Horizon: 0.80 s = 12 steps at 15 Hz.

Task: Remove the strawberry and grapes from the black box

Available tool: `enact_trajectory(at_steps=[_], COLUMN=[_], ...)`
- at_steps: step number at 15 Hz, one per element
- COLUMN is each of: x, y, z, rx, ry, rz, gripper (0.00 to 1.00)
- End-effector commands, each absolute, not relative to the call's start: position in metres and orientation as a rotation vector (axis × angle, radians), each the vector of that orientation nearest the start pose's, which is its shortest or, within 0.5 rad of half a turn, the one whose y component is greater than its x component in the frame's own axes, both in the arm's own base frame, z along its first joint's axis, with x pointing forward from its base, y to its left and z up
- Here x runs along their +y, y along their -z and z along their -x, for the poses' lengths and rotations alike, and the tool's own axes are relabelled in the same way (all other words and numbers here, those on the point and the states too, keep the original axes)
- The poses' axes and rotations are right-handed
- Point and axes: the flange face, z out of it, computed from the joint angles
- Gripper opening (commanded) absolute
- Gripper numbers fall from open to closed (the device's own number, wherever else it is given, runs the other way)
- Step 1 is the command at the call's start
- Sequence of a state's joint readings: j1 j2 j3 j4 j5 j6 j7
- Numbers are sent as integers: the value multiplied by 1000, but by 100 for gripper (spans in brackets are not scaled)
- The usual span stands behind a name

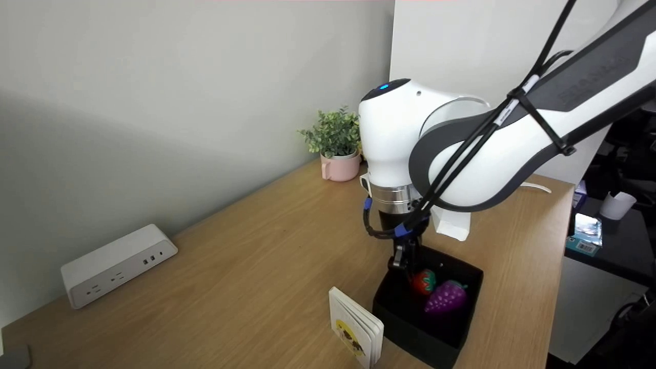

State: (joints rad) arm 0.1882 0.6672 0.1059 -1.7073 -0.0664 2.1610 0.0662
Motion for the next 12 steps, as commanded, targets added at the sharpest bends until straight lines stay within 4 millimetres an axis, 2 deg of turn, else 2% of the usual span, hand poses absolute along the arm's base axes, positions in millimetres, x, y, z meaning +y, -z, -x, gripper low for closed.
enact_trajectory(at_steps=[1,4,11,12], x=[180,181,184,185], y=[-185,-190,-197,-198], z=[-631,-631,-629,-628], rx=[-419,-419,-416,-418], ry=[-334,-325,-312,-311], rz=[3100,3106,3127,3129], gripper=[22,2,0,26])
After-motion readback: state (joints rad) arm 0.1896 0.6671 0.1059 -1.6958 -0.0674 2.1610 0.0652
